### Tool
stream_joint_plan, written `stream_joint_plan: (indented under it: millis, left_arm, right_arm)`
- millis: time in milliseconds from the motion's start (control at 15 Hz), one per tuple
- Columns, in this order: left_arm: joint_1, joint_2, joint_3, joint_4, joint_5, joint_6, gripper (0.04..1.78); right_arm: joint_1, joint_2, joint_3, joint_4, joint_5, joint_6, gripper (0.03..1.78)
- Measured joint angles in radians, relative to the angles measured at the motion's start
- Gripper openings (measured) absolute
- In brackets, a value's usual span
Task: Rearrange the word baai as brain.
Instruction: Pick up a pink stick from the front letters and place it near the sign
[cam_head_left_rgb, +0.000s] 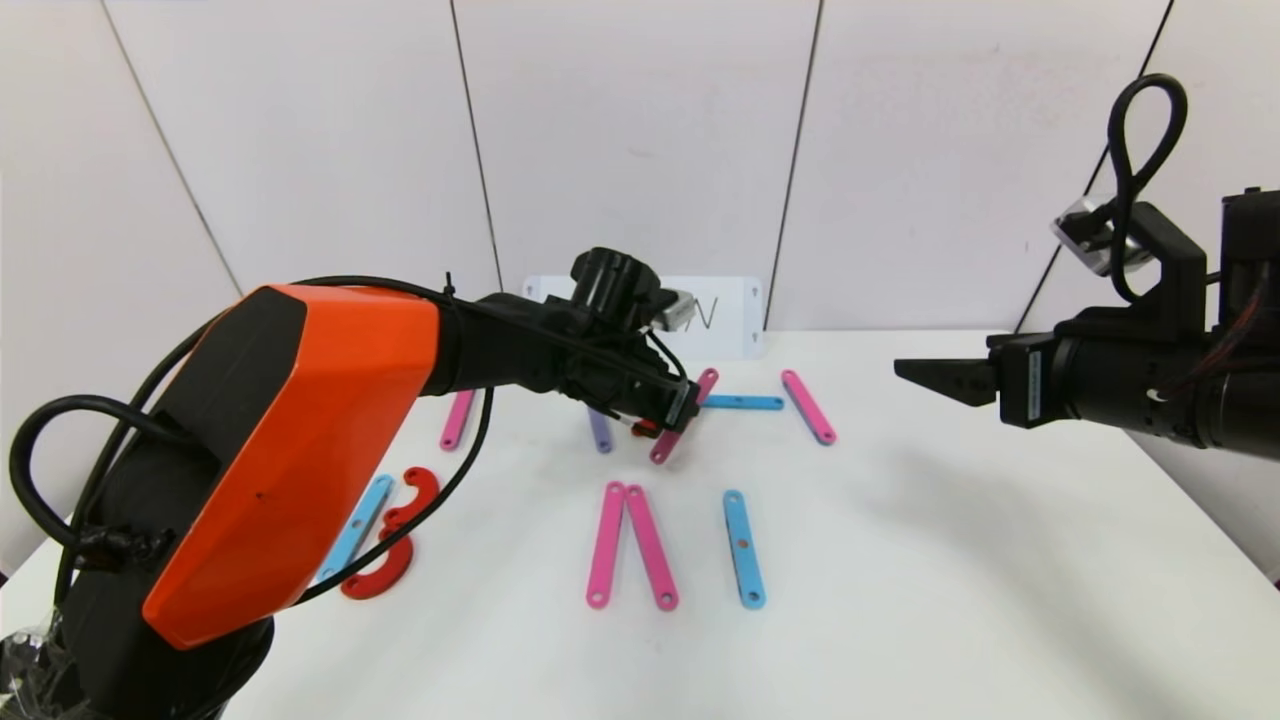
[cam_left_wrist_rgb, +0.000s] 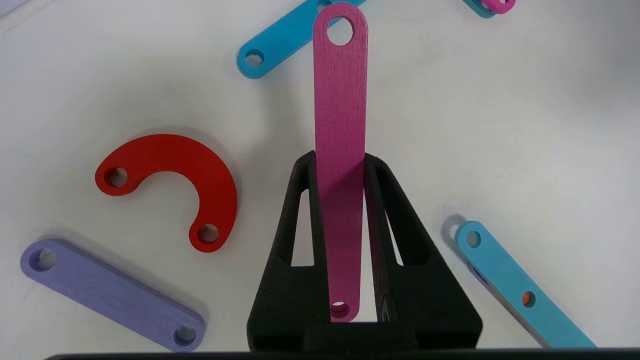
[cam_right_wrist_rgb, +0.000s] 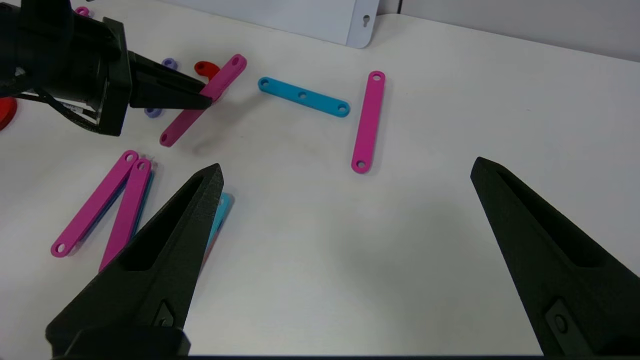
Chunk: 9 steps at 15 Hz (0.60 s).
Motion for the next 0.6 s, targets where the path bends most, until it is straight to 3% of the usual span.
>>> stream_joint_plan:
  millis: [600]
  left_arm:
    - [-0.028,0.043,-0.002,-0.003,-0.037,0.25,0.28]
  right_arm:
    - [0.007,-0.011,0.008,0.0,0.0,-0.002,1.73]
